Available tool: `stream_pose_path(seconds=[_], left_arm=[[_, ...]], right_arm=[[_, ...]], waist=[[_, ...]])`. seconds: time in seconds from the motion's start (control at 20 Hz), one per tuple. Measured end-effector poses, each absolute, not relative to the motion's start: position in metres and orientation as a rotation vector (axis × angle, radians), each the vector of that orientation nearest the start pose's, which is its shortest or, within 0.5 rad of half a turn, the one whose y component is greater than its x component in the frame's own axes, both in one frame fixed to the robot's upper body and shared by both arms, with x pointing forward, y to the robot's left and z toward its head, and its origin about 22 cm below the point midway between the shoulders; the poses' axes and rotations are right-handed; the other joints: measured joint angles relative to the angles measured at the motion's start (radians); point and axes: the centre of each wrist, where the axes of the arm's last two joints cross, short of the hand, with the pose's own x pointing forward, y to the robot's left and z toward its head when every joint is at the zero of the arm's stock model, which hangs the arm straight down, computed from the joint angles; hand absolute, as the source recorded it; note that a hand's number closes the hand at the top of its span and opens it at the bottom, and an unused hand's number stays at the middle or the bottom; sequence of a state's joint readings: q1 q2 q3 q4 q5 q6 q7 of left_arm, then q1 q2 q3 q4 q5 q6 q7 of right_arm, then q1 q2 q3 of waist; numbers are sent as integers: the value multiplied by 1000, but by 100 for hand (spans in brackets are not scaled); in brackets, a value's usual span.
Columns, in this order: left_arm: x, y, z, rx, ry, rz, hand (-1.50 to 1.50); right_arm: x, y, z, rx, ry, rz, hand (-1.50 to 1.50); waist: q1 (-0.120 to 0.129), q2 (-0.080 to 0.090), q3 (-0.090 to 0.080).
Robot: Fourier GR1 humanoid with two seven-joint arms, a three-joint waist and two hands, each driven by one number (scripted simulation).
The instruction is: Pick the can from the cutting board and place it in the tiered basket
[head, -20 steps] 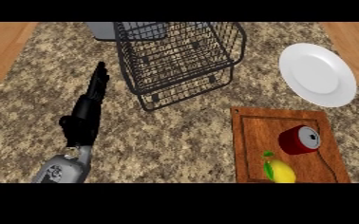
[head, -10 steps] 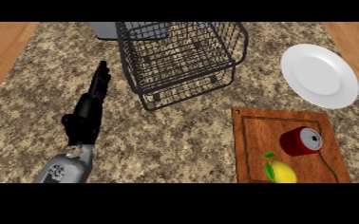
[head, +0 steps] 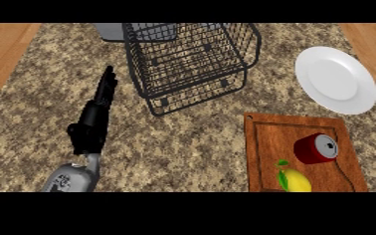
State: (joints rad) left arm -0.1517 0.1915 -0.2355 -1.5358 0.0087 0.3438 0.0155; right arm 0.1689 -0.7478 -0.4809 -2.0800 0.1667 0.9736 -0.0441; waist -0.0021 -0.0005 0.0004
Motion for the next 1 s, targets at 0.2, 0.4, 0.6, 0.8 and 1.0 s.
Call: stream_pose_path(seconds=[0.2, 0.4, 0.6, 0.8, 1.0], left_arm=[[275, 203, 32, 199, -1664, -102, 0], [274, 201, 29, 198, -1669, -102, 0], [272, 204, 30, 197, -1666, -104, 0], [274, 199, 25, 196, -1664, -107, 0], [268, 200, 30, 189, -1664, -107, 0]], right_arm=[[170, -386, 208, -473, -1266, 1354, -150], [170, -390, 202, -531, -1237, 1372, -150], [173, -385, 197, -555, -1235, 1414, -150], [179, -380, 189, -585, -1271, 1475, -150], [183, -375, 182, -618, -1285, 1495, -150]], waist=[[-2, 0, 0], [-2, 0, 0], [0, 0, 0], [0, 0, 0], [2, 0, 0]])
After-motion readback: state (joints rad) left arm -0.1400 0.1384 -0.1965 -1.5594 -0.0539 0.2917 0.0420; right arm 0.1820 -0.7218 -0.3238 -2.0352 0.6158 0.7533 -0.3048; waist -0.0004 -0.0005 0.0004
